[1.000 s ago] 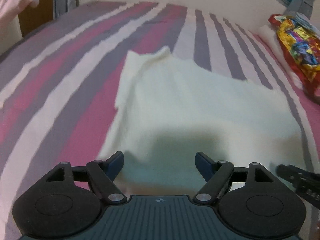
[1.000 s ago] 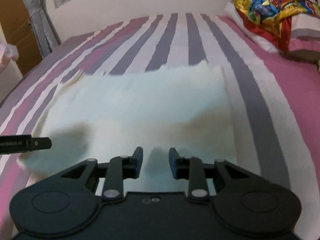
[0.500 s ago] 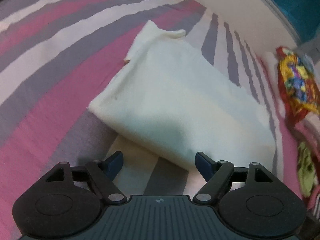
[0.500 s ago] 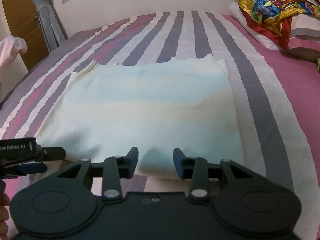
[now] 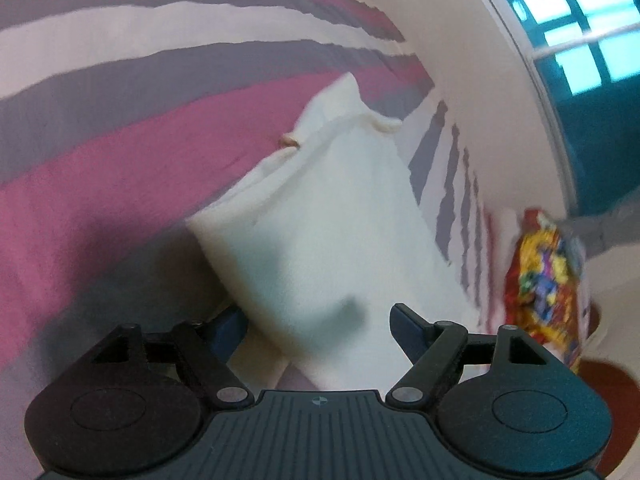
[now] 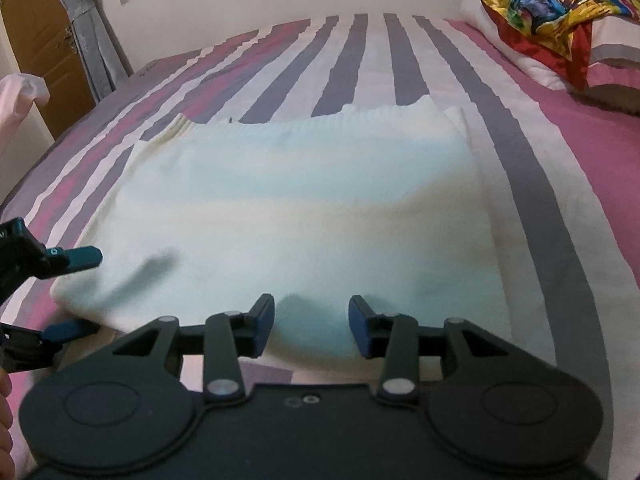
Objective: Fold small clothes
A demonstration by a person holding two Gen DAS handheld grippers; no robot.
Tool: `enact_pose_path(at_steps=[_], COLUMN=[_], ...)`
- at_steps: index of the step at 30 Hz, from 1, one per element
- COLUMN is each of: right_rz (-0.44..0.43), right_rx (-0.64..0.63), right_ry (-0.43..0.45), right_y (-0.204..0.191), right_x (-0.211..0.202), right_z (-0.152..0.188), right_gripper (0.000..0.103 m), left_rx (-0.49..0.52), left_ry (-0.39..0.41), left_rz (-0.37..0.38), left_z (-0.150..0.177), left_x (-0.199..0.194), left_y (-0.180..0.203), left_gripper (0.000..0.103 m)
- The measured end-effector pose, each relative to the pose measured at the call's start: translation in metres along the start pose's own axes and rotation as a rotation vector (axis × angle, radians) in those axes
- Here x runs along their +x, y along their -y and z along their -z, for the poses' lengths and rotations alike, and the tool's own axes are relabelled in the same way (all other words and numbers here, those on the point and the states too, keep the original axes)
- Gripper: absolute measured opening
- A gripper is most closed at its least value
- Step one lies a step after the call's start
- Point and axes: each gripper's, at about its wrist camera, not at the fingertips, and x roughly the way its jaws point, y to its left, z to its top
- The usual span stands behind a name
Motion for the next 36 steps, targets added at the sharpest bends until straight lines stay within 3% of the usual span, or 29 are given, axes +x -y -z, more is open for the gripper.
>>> enact_pose_path(at_steps=[8,10,11,12,14,21,25,27,36], right_rz=[-0.011,-0.013,-0.013,-0.012,-0.015,-0.020,-0.016,-0.018,0.020], right_rx=[0.001,0.003,0.003,0.003,0.003,-0.001,-0.006,-0.005,-0.045], right_ry=[0.004,0.003,0.004,0.004,0.003,0.010,0.015,0.017,0.071], right_y=[-0.002,-0.001,-0.001,0.000,0.000,0.001,-0.002,-0.002,-0.024], right_x=[0.006,0.008,0.009,0.010,0.012,0.019,0.025,0.027,0.061], right_z=[-0.002,-0.003,-0.004,-0.005,-0.006,-0.009,-0.014,-0.018,-0.077], right_gripper=[0.041,0.041,0.041,0.041,0.041,0.041,0.041,0.041,0.038], left_rx=[-0.049,-0.060,-0.076,-0.100,-0.150,-0.064,-0.202,-0.194,-0.138], left_ry=[0.058,0.066,0.051,0.038,0.037,0.013,0.003,0.001,0.018], left_rz=[0.045,0.057,0.062,0.065,0.062,0.068,0.129,0.120,0.143], left_z=[-0.008,-0.010,-0.012,-0.013,-0.014,-0.016,-0.022,-0.022,-0.020], left_x=[0.016,0.021,0.027,0.032,0.042,0.050,0.051,0.052,0.052], left_y=[-0.002,-0.001,-0.003,-0.007,-0.015,-0.012,-0.027,-0.025,-0.024], left_gripper=[0.077,0.063,0.040,0.027,0.018,0.015,0.015,0.015,0.015])
